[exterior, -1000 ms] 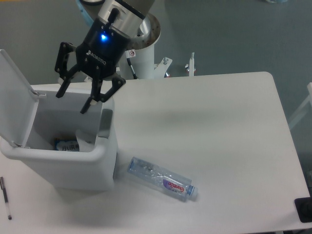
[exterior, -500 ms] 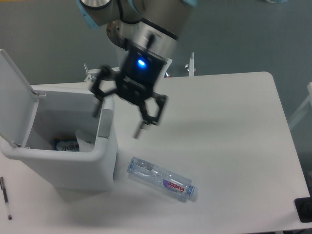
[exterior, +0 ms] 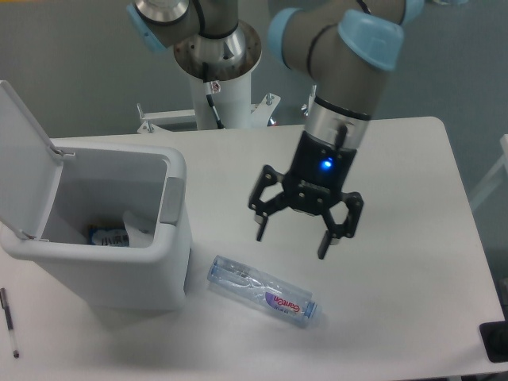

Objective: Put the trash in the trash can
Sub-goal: 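Move the open gripper to the plastic bottle and lower it, then grasp the bottle near its cap and drag it along the table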

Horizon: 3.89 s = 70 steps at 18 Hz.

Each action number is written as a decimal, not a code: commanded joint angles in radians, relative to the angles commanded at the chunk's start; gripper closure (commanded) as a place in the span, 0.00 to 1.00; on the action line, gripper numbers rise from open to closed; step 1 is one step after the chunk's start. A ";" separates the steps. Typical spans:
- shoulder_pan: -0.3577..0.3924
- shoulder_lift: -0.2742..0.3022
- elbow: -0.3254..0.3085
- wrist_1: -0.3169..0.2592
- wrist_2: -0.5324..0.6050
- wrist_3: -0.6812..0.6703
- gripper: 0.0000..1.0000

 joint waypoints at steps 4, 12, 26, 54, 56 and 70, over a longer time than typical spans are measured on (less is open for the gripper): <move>-0.006 -0.012 -0.005 -0.006 0.089 -0.253 0.00; -0.046 -0.150 0.063 -0.107 0.287 -0.490 0.00; -0.140 -0.377 0.236 -0.245 0.488 -0.775 0.00; -0.184 -0.462 0.232 -0.235 0.545 -0.972 0.43; -0.184 -0.460 0.238 -0.233 0.545 -0.972 0.48; -0.161 -0.335 0.290 -0.181 0.540 -0.866 0.47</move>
